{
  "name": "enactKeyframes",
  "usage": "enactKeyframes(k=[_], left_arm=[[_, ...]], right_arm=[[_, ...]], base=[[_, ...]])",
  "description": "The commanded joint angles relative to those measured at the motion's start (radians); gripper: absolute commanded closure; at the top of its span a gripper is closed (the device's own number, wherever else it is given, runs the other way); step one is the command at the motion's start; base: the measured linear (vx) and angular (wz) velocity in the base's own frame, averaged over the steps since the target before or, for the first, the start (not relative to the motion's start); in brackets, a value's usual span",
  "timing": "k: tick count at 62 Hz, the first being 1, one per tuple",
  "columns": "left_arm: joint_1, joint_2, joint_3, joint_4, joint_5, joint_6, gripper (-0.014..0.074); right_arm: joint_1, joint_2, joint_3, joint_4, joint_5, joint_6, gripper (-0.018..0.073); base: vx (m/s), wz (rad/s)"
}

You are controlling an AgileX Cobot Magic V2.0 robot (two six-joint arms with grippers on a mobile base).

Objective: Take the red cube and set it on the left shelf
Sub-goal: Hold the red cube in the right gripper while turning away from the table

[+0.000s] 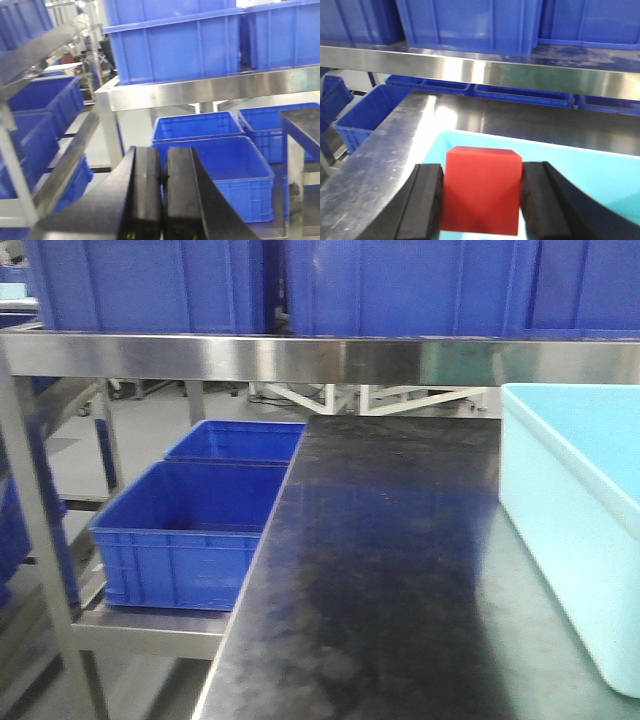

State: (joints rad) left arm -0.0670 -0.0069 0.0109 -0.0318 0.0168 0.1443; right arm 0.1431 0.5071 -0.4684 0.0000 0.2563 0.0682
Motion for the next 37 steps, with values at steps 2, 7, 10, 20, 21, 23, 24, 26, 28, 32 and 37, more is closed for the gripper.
enactKeyframes(k=[2,7,10,20,21,23,24,26,28,32,37], left_arm=[[-0.001,0.008,0.022,-0.010,-0.082,0.001,0.0491],[-0.001,0.008,0.022,-0.010,-0.082,0.001,0.0491],[-0.001,0.008,0.022,-0.010,-0.082,0.001,0.0491],[-0.001,0.008,0.022,-0.010,-0.082,0.001,0.0491],[-0.001,0.008,0.022,-0.010,-0.082,0.001,0.0491],[-0.001,0.008,0.022,-0.010,-0.082,0.001,0.0491],[-0.001,0.008,0.022,-0.010,-0.082,0.001,0.0491],[-0.001,0.008,0.022,-0.010,-0.082,0.001,0.0491],[-0.001,0.008,0.022,-0.010,-0.082,0.001,0.0491],[-0.001,0.008,0.022,-0.010,-0.082,0.001,0.0491],[-0.001,0.008,0.022,-0.010,-0.082,0.001,0.0491]], right_arm=[[-0.004,0.000,-0.030,0.000,-0.093,-0.008,0.0488],[-0.004,0.000,-0.030,0.000,-0.093,-0.008,0.0488],[-0.004,0.000,-0.030,0.000,-0.093,-0.008,0.0488],[-0.004,0.000,-0.030,0.000,-0.093,-0.008,0.0489],[-0.004,0.000,-0.030,0.000,-0.093,-0.008,0.0489],[-0.004,0.000,-0.030,0.000,-0.093,-0.008,0.0489],[-0.004,0.000,-0.030,0.000,-0.093,-0.008,0.0489],[-0.004,0.000,-0.030,0.000,-0.093,-0.008,0.0489],[-0.004,0.000,-0.030,0.000,-0.093,-0.008,0.0489],[-0.004,0.000,-0.030,0.000,-0.093,-0.008,0.0489],[-0.004,0.000,-0.030,0.000,-0.093,-0.008,0.0489]], base=[[-0.03,0.15],[-0.06,0.34],[-0.06,0.37],[-0.09,0.37],[-0.06,0.35],[-0.08,0.46],[-0.06,0.37],[-0.13,0.14],[-0.13,0.46],[-0.12,0.45],[-0.15,0.44]])
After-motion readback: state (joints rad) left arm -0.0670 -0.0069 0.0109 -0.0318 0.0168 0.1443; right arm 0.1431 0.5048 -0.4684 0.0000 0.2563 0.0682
